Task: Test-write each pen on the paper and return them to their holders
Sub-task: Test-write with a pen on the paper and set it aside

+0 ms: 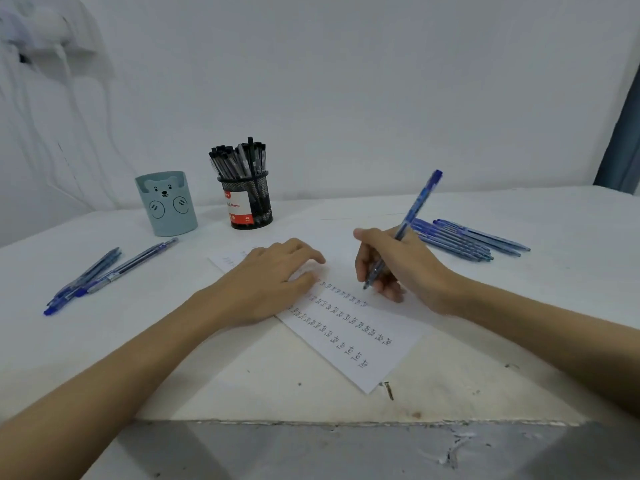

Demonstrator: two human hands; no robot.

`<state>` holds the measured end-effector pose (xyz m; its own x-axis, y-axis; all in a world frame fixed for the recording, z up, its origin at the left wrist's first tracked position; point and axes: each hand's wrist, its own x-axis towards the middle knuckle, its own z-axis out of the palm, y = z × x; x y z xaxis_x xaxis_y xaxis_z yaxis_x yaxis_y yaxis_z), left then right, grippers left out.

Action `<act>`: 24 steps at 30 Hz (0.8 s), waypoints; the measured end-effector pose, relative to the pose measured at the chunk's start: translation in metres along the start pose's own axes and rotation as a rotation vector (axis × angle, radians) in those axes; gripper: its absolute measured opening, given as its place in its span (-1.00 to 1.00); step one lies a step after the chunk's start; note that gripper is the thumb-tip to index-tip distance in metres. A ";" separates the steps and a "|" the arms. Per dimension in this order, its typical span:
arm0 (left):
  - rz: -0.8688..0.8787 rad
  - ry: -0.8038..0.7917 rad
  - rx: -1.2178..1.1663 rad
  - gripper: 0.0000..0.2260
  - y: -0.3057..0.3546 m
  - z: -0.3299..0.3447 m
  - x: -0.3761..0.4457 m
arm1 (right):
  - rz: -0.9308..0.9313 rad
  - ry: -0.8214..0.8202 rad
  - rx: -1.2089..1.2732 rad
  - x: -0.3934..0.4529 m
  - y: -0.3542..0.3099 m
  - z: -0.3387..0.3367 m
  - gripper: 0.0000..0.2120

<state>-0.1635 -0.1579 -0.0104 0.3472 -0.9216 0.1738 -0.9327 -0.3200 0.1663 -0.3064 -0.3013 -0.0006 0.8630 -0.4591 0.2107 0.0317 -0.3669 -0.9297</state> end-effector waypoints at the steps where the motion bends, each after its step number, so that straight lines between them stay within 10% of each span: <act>1: 0.021 -0.003 -0.028 -0.73 0.002 0.001 0.003 | -0.003 0.004 0.005 -0.001 0.000 0.001 -0.51; 24: 0.032 0.050 -0.280 -0.66 -0.001 0.021 0.010 | -0.172 0.042 -0.186 0.003 0.012 0.012 -0.51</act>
<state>-0.1608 -0.1716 -0.0290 0.3293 -0.9159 0.2296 -0.8823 -0.2118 0.4204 -0.2976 -0.2977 -0.0147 0.8314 -0.4084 0.3768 0.0797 -0.5834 -0.8083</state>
